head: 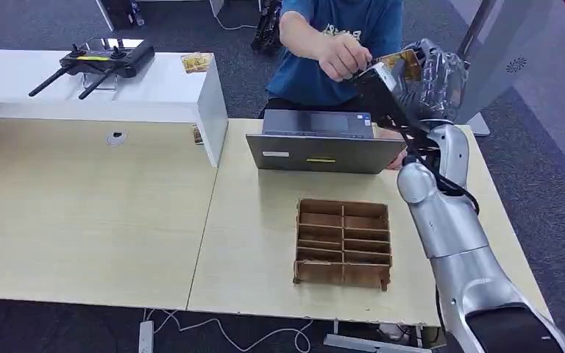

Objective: Pass the card to the sensor for recognition and then transmit it.

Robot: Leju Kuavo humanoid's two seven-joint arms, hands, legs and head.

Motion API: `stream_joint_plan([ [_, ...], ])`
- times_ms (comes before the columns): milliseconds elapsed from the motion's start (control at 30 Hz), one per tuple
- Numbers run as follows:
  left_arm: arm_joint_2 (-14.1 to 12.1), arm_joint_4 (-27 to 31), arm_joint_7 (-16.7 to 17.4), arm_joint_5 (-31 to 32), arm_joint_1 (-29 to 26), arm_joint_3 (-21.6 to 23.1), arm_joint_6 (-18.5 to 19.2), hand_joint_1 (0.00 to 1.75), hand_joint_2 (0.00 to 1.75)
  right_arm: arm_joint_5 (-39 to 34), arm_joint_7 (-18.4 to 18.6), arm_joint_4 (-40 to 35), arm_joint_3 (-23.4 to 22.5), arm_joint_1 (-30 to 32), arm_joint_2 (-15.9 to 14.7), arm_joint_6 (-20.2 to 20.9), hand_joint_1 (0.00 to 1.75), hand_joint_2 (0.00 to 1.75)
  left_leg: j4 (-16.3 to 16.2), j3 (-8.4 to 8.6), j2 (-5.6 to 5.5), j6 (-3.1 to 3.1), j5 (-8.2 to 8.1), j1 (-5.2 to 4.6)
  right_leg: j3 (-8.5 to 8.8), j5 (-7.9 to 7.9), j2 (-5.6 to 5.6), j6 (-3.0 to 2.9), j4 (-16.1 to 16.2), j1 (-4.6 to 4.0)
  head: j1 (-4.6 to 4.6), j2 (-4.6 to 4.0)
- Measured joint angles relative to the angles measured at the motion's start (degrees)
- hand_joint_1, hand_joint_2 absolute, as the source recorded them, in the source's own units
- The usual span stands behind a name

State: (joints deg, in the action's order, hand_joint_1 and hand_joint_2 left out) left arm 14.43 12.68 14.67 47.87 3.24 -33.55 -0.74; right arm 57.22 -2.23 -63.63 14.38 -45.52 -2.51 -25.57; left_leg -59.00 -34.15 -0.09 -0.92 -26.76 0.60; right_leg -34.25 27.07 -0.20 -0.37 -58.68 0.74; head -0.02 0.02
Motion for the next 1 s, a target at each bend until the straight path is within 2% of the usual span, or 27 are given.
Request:
stream_joint_plan([
  [167, 0.0, 0.0, 0.0, 0.1, 0.0, 0.1, -0.4, 0.00, 0.00, -5.6, 0.4, -0.8, -0.4, 0.6, 0.2, 0.0, 1.75, 1.75, 0.0, 0.00, 0.00, 0.00, 0.00, 0.00, 0.00, 0.00, 0.01, 0.00, 0.0, 0.00, 0.02, -0.02],
  [300, 0.1, 0.0, -0.4, -0.1, -0.1, 0.1, -0.9, 0.00, 0.00, -21.1, -1.6, -2.1, -3.3, 1.1, 1.1, 3.7, 1.75, 1.75, 0.0, 0.00, 0.00, 0.00, 0.00, 0.00, 0.00, 0.00, 0.00, 0.00, 0.0, 0.00, 0.02, -0.02],
  [433, 0.1, 0.0, -0.4, -0.4, -0.1, 0.1, -1.1, 0.00, 0.00, -26.2, -2.3, -2.8, -5.2, 1.4, 1.6, 5.6, 1.75, 1.75, 0.0, -0.01, 0.00, 0.00, 0.00, 0.00, 0.00, 0.00, 0.01, 0.00, 0.0, 0.00, 0.00, -0.02],
  [533, 0.1, 0.0, -0.3, -1.2, -0.1, 0.1, -1.3, 0.00, 0.00, -41.0, -3.1, -2.6, -7.7, 1.3, 2.0, 9.6, 1.75, 1.75, 0.0, -0.01, -0.02, 0.00, 0.00, 0.00, -0.01, 0.00, -0.03, 0.00, 0.0, 0.00, 0.02, -0.02],
  [633, 0.1, 0.0, 0.2, -2.0, 0.0, -0.2, -1.3, 0.00, 0.00, -51.9, -3.9, -1.5, -9.9, 1.2, 2.0, 12.6, 1.75, 1.75, 0.0, -0.01, -0.02, 0.00, 0.00, 0.00, 0.00, 0.00, -0.04, 0.00, 0.0, 0.00, 0.00, -0.02],
  [800, 0.1, 0.0, 0.8, -2.8, 0.2, -0.8, -1.3, 0.00, 0.00, -57.9, -4.7, -0.1, -11.6, 1.2, 1.2, 12.3, 1.75, 1.75, 0.0, -0.01, -0.01, 0.00, 0.00, 0.00, -0.01, 0.00, -0.01, 0.00, 0.0, 0.00, 0.00, 0.00],
  [1000, 0.1, 0.0, 1.4, -3.5, 0.5, -1.8, -1.1, 0.00, 0.00, -59.3, -4.9, 0.8, -11.7, 1.2, 0.3, 12.2, 1.75, 1.75, 0.0, -0.01, 0.00, 0.00, 0.00, 0.01, -0.03, 0.00, -0.01, 0.00, 0.0, -0.01, 0.02, 0.00],
])
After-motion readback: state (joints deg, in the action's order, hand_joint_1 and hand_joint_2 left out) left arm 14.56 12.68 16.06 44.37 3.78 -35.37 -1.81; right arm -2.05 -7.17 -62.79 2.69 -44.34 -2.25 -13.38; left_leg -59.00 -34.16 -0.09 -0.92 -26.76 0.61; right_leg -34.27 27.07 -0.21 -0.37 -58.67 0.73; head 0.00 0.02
